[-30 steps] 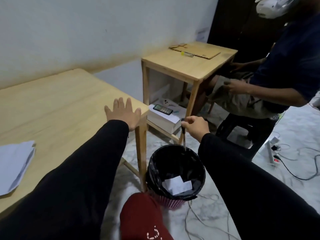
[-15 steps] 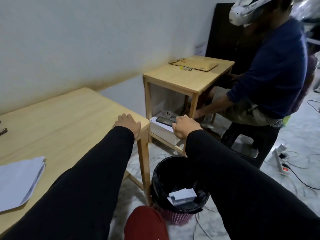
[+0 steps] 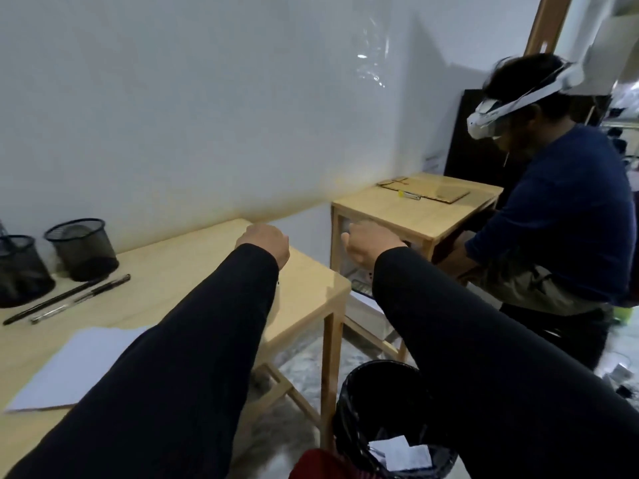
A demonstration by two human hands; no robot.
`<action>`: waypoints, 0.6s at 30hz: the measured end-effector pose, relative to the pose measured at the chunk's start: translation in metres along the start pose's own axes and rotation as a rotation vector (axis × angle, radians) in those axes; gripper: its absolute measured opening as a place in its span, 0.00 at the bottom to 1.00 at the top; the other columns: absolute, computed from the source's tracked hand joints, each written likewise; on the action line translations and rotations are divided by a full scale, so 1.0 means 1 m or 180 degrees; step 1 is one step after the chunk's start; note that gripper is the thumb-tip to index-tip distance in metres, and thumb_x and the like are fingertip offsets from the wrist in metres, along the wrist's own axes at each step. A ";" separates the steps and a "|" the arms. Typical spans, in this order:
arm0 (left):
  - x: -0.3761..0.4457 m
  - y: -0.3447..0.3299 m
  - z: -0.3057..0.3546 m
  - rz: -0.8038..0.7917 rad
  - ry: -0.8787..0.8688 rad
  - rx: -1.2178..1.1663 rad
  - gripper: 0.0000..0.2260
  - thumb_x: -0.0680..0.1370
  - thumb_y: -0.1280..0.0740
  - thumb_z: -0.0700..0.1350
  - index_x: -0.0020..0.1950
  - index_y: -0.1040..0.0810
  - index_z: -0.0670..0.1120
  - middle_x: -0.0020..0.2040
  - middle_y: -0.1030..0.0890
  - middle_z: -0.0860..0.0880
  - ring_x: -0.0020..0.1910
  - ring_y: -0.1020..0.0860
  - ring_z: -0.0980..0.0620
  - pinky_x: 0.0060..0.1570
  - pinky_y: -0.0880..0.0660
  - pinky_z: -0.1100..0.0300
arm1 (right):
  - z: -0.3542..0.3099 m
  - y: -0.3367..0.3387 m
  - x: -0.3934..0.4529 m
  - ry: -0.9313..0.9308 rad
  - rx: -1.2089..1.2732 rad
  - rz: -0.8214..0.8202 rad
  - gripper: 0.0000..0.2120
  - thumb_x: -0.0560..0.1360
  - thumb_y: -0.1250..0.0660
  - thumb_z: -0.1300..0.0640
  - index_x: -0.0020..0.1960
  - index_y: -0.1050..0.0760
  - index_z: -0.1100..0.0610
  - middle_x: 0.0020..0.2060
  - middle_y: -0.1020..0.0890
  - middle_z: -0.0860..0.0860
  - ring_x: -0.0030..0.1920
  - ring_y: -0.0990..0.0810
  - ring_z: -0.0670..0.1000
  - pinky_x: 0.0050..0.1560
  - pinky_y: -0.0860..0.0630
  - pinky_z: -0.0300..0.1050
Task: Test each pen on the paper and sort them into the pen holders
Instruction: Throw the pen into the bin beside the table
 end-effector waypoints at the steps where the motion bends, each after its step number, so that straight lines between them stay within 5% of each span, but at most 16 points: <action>1: -0.003 0.005 -0.013 0.0039 0.0032 -0.0010 0.16 0.82 0.49 0.41 0.60 0.25 0.36 0.55 0.23 0.40 0.59 0.26 0.42 0.57 0.26 0.51 | -0.013 0.007 0.001 0.0097 -0.0053 0.0025 0.19 0.81 0.52 0.54 0.56 0.26 0.63 0.55 0.22 0.60 0.53 0.23 0.60 0.54 0.27 0.51; 7: -0.029 0.030 -0.101 0.0098 0.0485 -0.0051 0.17 0.81 0.48 0.42 0.61 0.25 0.38 0.57 0.24 0.40 0.56 0.24 0.42 0.49 0.27 0.55 | -0.103 0.034 -0.002 0.0571 -0.0096 0.0016 0.18 0.80 0.51 0.60 0.58 0.26 0.66 0.57 0.23 0.61 0.57 0.25 0.60 0.58 0.28 0.50; 11: -0.060 0.041 -0.162 0.0337 0.0840 -0.0086 0.17 0.82 0.50 0.43 0.61 0.26 0.37 0.60 0.24 0.40 0.59 0.27 0.42 0.56 0.26 0.52 | -0.166 0.036 0.001 0.0842 0.0010 0.0048 0.18 0.80 0.51 0.56 0.57 0.26 0.64 0.56 0.23 0.59 0.56 0.24 0.58 0.52 0.30 0.47; 18: -0.099 0.034 -0.262 0.0496 0.1421 -0.0337 0.17 0.79 0.47 0.43 0.66 0.30 0.43 0.61 0.28 0.40 0.60 0.30 0.42 0.52 0.30 0.53 | -0.276 0.023 0.008 0.1383 0.0132 0.0069 0.21 0.80 0.52 0.51 0.60 0.28 0.63 0.60 0.25 0.59 0.59 0.25 0.59 0.53 0.31 0.49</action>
Point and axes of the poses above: each hand's wrist, its own x-axis towards the middle knuckle, its own y-axis out of the back of the hand, z = x × y, the point moved 3 cm from there along x, towards the middle knuckle
